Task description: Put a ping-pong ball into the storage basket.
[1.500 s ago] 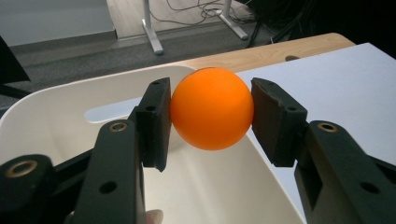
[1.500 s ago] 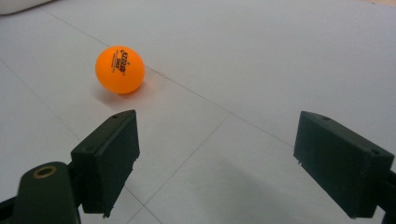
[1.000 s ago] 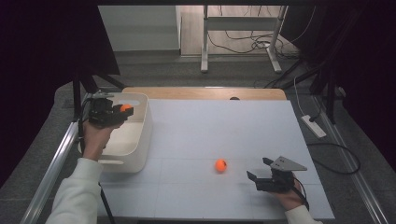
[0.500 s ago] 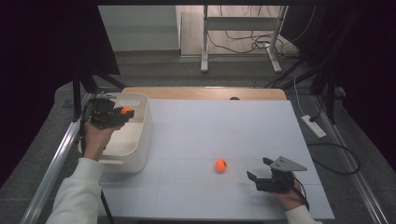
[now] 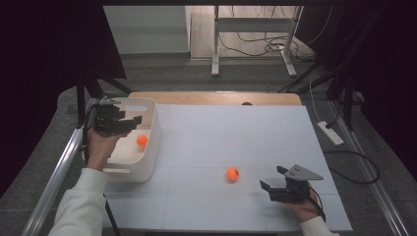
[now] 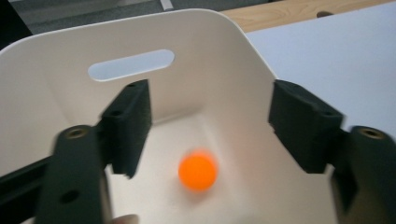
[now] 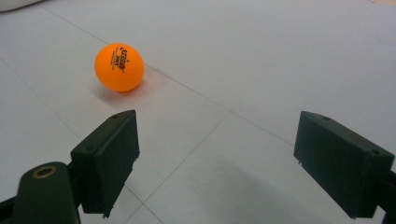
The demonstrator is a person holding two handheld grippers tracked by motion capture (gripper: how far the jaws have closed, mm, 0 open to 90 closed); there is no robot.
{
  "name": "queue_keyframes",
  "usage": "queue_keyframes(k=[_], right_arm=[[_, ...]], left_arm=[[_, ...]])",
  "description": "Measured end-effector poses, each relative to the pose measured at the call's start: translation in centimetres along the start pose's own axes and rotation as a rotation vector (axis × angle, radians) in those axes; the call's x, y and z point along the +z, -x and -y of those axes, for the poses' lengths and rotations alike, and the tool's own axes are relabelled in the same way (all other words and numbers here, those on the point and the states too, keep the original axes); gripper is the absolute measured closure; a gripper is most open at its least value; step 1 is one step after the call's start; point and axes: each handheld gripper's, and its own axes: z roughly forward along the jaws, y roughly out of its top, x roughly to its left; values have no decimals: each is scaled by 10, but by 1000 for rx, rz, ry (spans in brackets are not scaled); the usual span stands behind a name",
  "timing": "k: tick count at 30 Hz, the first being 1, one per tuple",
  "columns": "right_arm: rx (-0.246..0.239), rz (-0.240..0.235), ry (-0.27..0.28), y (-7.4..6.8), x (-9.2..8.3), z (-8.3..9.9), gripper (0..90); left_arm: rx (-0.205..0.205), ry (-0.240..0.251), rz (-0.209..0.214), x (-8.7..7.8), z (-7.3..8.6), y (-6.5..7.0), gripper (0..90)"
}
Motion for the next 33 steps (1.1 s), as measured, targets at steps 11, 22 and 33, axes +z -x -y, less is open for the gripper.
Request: queue_keyframes(k=[11, 22, 33], right_arm=[[-3, -5, 5, 0, 0, 0, 139], [-2, -22, 14, 1, -2, -1, 140], [11, -24, 17, 2, -3, 0, 141]], left_arm=[[-2, 90, 100, -11, 5, 7, 187], [18, 159, 180, -23, 8, 19, 159], [15, 191, 268, -25, 13, 34, 147]])
